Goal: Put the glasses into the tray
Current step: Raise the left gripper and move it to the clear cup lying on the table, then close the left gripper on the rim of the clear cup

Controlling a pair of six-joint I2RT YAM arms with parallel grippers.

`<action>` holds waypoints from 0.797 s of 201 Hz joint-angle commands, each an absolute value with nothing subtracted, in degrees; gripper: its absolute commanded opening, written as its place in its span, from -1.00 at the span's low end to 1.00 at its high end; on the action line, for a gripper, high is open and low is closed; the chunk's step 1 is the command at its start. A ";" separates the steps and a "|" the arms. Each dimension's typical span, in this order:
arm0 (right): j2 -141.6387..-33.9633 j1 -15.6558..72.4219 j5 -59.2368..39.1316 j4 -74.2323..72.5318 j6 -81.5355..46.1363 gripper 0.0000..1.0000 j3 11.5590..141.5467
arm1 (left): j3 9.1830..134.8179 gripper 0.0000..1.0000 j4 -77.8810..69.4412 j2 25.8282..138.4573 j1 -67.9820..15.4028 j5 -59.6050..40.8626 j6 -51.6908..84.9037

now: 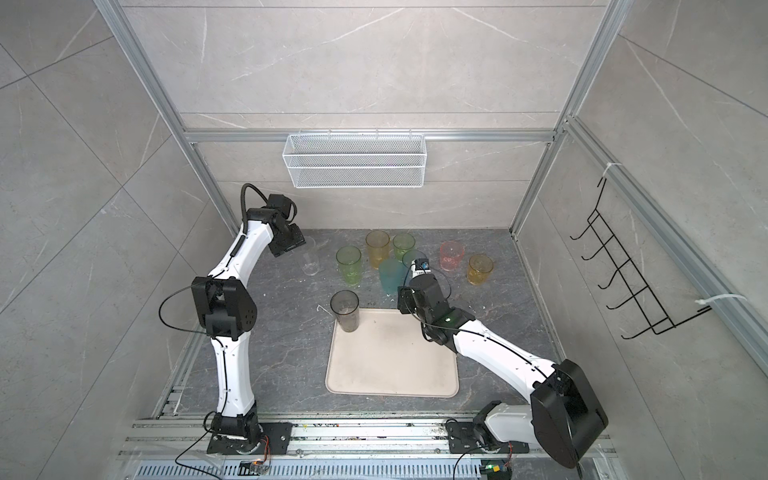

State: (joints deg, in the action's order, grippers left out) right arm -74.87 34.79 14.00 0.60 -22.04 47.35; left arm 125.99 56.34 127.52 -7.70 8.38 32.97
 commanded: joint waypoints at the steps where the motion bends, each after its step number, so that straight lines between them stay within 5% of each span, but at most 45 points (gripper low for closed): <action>1: -73.96 34.66 15.03 1.66 -22.46 0.27 47.27 | 128.52 0.28 58.09 128.64 -6.87 7.82 32.35; 43: -74.13 34.63 14.94 1.76 -22.56 0.27 47.34 | 128.58 0.17 58.01 129.92 -6.16 6.97 31.63; 160: -74.35 34.63 14.99 2.11 -22.76 0.27 47.62 | 130.01 -0.58 58.80 131.04 -5.89 5.36 29.92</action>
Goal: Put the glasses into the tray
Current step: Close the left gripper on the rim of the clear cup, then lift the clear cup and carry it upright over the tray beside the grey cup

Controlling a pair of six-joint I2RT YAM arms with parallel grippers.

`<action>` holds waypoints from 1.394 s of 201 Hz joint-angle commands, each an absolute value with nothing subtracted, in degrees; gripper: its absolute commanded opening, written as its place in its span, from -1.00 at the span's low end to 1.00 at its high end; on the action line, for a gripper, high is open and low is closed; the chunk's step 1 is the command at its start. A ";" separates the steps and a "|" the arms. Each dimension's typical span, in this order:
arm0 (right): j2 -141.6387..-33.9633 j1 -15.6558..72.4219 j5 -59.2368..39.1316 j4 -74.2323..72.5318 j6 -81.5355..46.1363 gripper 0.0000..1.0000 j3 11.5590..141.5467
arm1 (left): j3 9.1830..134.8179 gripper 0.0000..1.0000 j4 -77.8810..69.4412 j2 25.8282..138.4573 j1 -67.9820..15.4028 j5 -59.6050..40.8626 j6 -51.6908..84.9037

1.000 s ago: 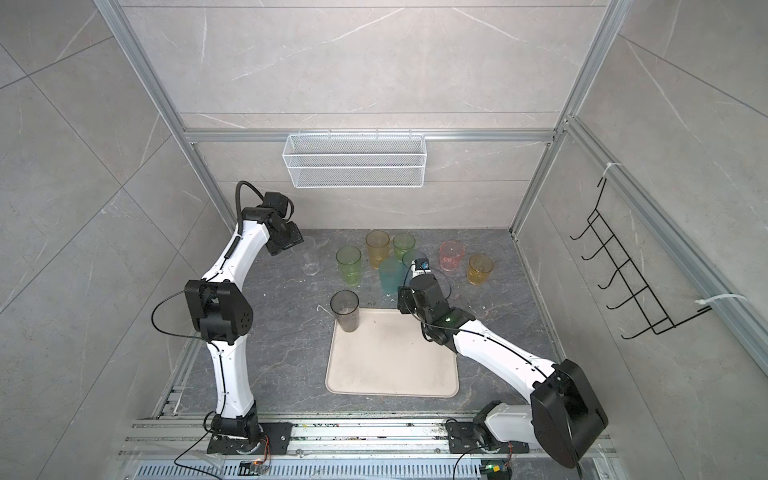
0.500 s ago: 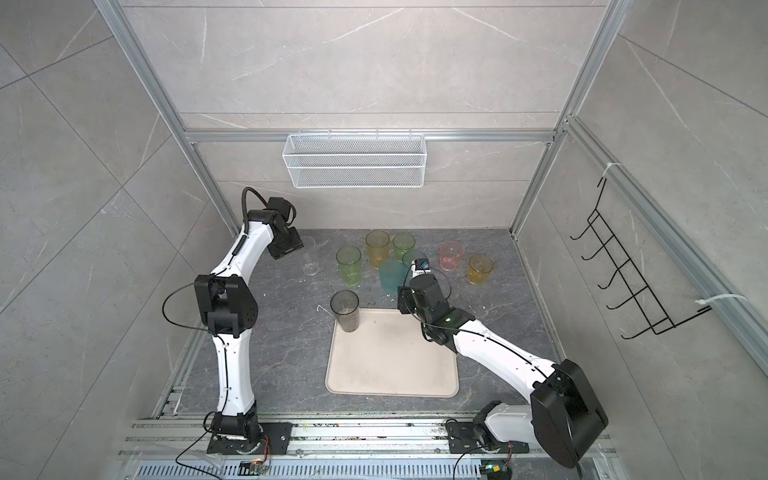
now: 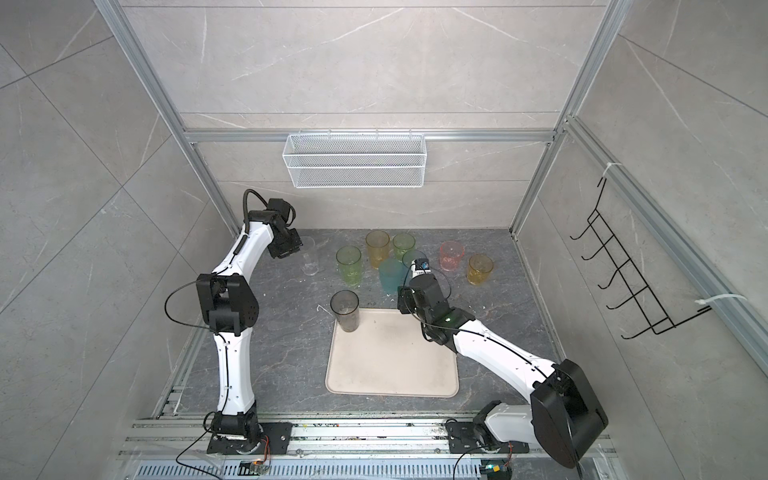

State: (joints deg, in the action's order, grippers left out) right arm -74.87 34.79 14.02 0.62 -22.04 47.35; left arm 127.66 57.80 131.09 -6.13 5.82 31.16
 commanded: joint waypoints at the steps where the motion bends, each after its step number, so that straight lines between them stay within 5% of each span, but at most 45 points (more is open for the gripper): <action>1: -74.36 34.63 14.96 2.11 -22.76 0.27 47.63 | 129.96 -0.59 58.80 131.00 -5.89 5.36 29.86; 135: -74.42 34.63 14.42 2.22 -23.11 0.27 47.68 | 121.68 -0.99 59.11 121.09 -5.91 8.65 25.45; 280: -74.57 34.64 15.46 2.37 -22.76 0.27 47.67 | 100.78 -1.00 72.35 92.96 -8.62 6.26 20.48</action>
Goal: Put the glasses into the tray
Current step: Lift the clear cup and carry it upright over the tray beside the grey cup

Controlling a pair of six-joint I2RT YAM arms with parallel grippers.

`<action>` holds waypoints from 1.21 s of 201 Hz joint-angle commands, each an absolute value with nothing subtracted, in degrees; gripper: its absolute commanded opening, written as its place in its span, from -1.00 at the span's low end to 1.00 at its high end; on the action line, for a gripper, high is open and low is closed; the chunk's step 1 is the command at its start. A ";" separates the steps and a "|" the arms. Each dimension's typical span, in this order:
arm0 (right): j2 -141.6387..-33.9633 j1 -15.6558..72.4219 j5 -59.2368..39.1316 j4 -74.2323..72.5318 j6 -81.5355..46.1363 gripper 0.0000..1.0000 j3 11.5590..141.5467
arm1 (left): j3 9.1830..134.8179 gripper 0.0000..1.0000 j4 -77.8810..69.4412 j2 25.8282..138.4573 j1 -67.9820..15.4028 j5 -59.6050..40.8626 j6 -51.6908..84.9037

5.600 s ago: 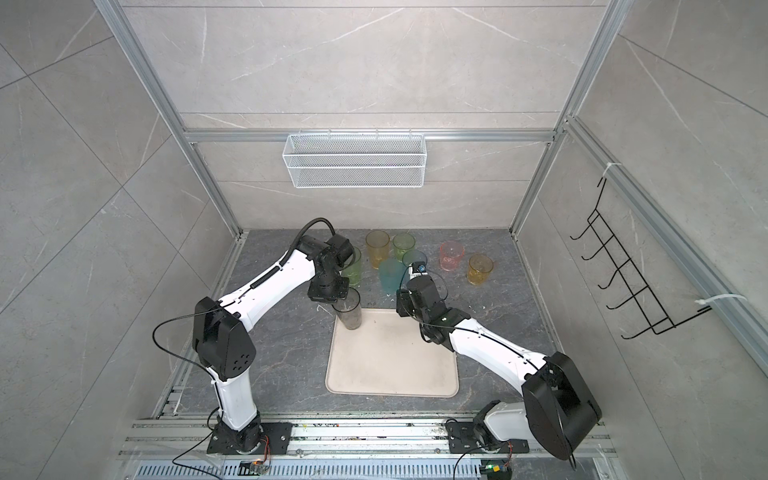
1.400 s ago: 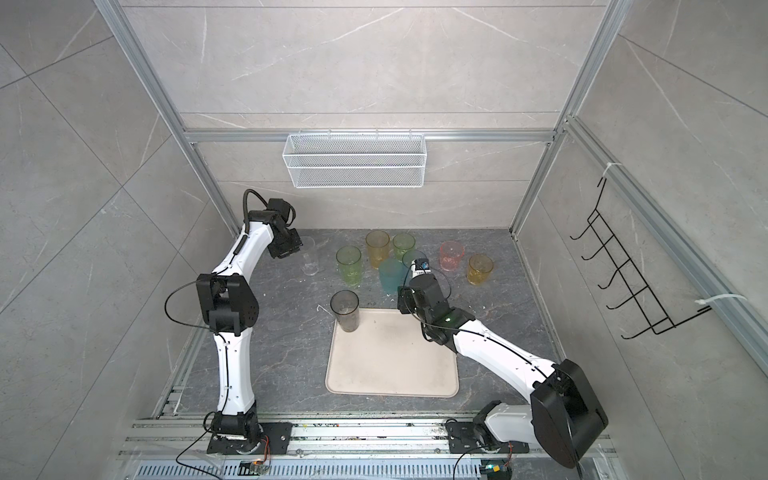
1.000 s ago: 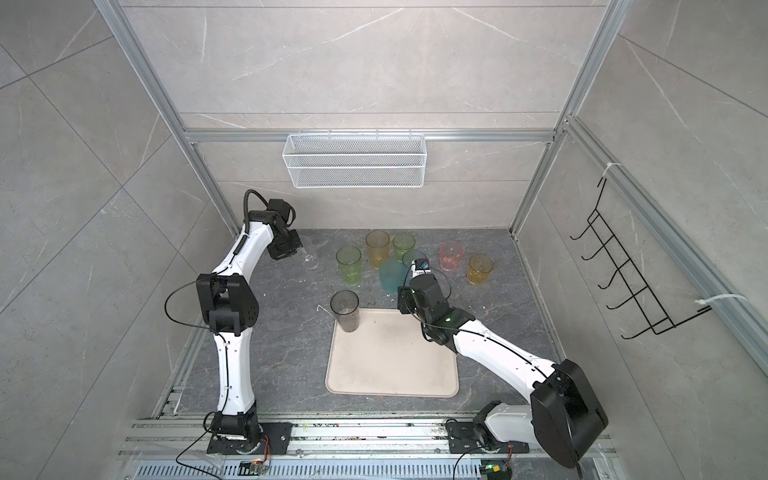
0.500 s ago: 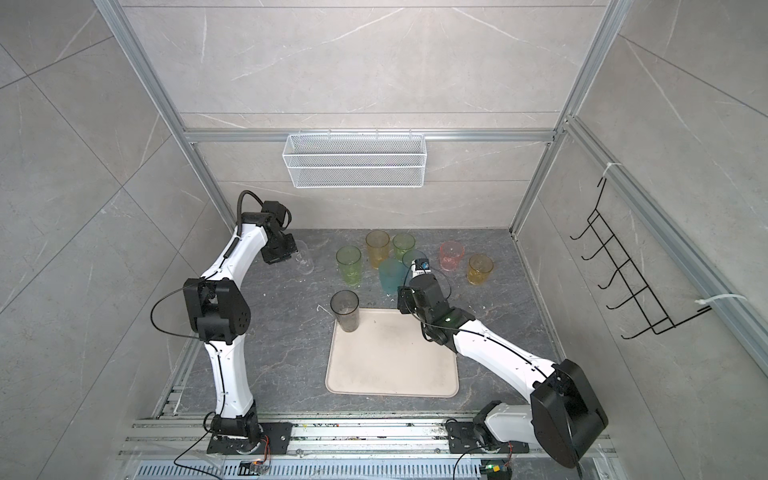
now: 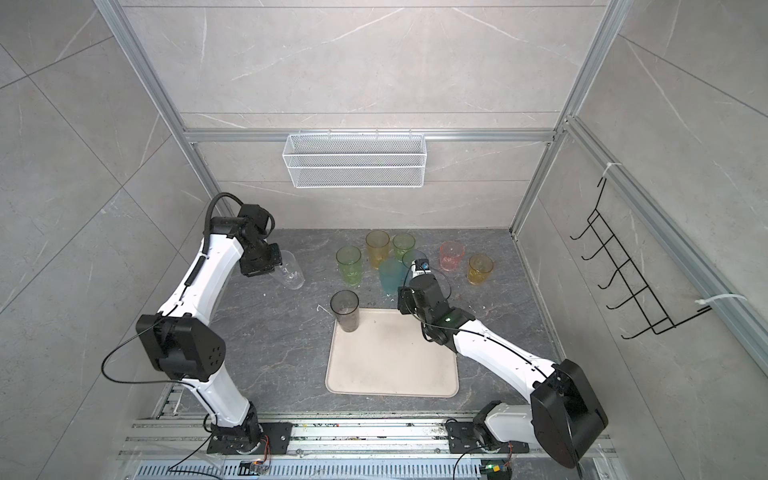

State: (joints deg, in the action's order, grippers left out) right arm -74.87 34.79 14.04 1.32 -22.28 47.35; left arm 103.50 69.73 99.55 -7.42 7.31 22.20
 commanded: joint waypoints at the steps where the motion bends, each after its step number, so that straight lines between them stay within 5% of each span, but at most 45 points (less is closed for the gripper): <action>1: -74.55 34.63 15.46 2.37 -22.76 0.27 47.70 | 100.58 -1.00 72.39 92.75 -8.70 6.25 20.48; 105: -76.13 34.62 15.91 2.33 -22.41 0.27 47.99 | 85.76 -1.00 75.85 72.72 -21.81 7.00 23.10; 243: -78.40 34.64 15.38 1.73 -22.85 0.27 48.35 | 70.19 -1.00 70.34 67.02 -40.42 6.91 28.00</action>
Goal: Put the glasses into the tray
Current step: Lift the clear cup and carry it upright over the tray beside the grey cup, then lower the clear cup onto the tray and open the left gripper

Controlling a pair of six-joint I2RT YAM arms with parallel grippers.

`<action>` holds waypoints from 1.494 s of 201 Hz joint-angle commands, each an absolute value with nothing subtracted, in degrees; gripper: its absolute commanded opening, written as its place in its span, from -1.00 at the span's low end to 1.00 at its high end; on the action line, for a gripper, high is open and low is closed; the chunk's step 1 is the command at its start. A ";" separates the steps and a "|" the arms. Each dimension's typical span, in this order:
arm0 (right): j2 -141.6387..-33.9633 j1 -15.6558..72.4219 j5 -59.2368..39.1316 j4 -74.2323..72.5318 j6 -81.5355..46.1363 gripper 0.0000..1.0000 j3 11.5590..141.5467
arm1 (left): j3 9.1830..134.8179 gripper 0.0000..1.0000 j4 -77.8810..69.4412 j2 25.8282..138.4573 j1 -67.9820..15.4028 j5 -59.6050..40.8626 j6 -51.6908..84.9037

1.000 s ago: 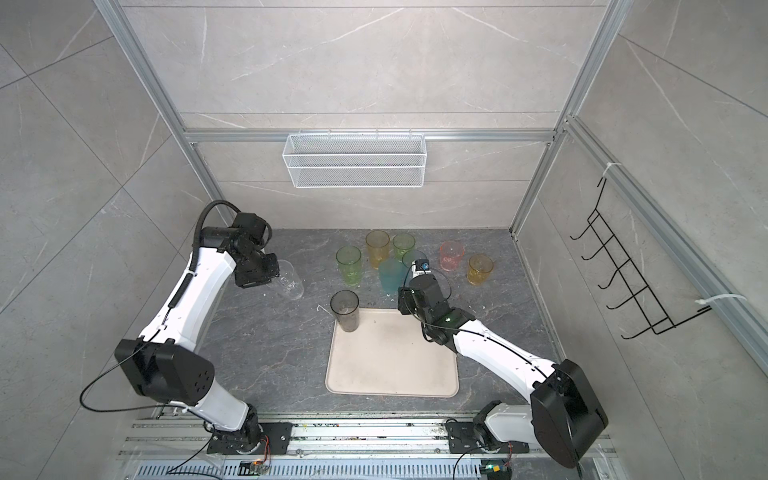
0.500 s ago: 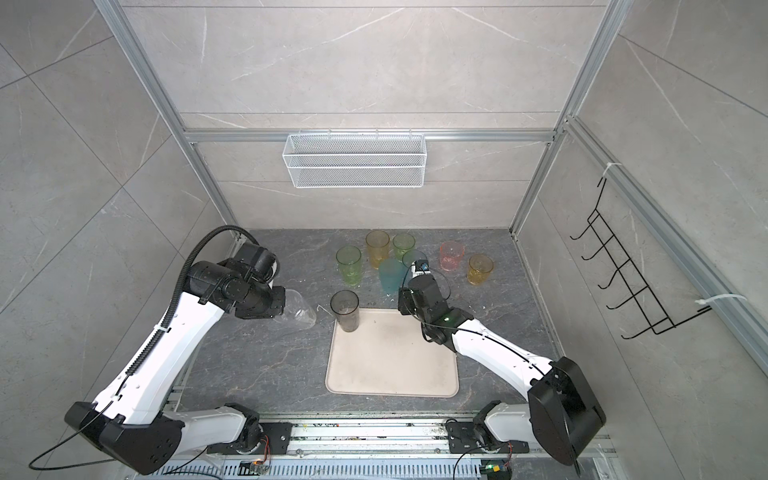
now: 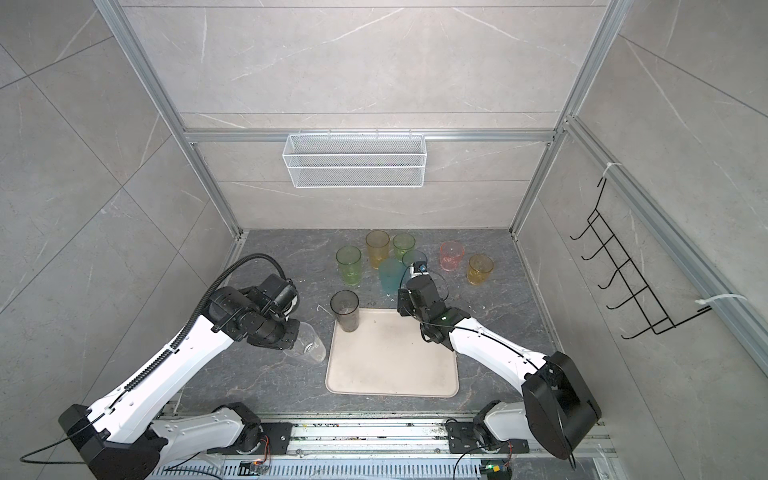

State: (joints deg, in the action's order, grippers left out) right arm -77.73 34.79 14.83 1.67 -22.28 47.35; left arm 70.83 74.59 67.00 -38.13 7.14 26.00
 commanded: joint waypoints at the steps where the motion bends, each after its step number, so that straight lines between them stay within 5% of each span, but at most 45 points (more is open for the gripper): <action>1: -78.35 34.63 15.34 1.70 -22.85 0.27 48.39 | 70.16 -1.00 70.28 67.08 -40.51 6.97 28.02; 77: -78.46 34.61 15.29 1.82 -22.94 0.27 48.46 | 74.41 -1.00 66.37 78.61 -47.96 10.19 29.79; 300: -78.39 34.64 15.38 2.84 -23.00 0.27 49.04 | 78.62 -1.00 62.49 92.36 -46.89 11.93 31.04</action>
State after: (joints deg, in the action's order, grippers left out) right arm -78.13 34.79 14.83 1.89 -22.28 47.57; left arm 77.12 62.78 92.23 -47.68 10.48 30.00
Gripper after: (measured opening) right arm 0.636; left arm 0.075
